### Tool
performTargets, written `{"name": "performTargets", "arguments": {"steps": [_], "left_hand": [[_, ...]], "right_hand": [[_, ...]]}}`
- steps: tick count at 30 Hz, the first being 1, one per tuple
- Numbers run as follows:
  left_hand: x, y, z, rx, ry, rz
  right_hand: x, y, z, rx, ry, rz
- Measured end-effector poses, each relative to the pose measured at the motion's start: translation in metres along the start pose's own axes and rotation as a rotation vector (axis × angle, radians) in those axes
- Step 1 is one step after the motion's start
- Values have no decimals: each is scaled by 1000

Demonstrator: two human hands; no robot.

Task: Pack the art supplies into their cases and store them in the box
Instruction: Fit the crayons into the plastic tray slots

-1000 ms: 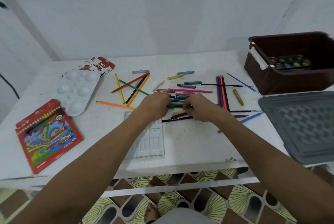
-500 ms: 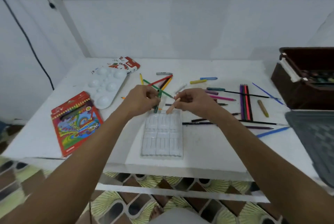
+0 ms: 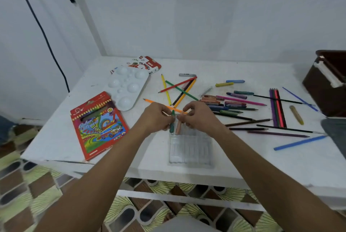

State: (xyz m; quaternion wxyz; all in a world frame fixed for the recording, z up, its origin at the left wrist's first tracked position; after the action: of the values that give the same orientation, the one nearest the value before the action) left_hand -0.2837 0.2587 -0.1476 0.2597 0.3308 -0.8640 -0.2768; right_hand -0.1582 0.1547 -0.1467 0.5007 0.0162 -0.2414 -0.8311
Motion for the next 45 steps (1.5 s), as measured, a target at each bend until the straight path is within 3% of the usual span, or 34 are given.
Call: {"name": "performTargets", "arguments": {"steps": [7, 19, 24, 39, 45], "left_hand": [[7, -3, 3, 9, -3, 6], [20, -9, 11, 45, -79, -58], [23, -12, 10, -40, -131, -117], [15, -6, -3, -348, -231, 25], [-7, -9, -38, -320, -279, -40]], "right_hand": [[6, -12, -2, 239, 107, -76], [27, -27, -1, 354, 233, 68], [24, -27, -3, 391, 195, 100], [21, -24, -1, 391, 205, 89], [28, 34, -6, 372, 237, -124]]}}
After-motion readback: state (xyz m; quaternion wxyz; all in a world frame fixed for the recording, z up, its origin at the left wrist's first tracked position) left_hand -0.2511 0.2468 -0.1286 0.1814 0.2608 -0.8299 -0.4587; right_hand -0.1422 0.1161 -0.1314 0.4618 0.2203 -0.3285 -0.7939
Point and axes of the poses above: each hand's wrist, its own x-axis away from the middle knuckle, its own y-axis out of the back of the hand, z = x × y, the point moved 5 cm from there along -x, towards the middle knuckle, and after that the axes turned 3 degrees about -x, right-handed, at the moved point
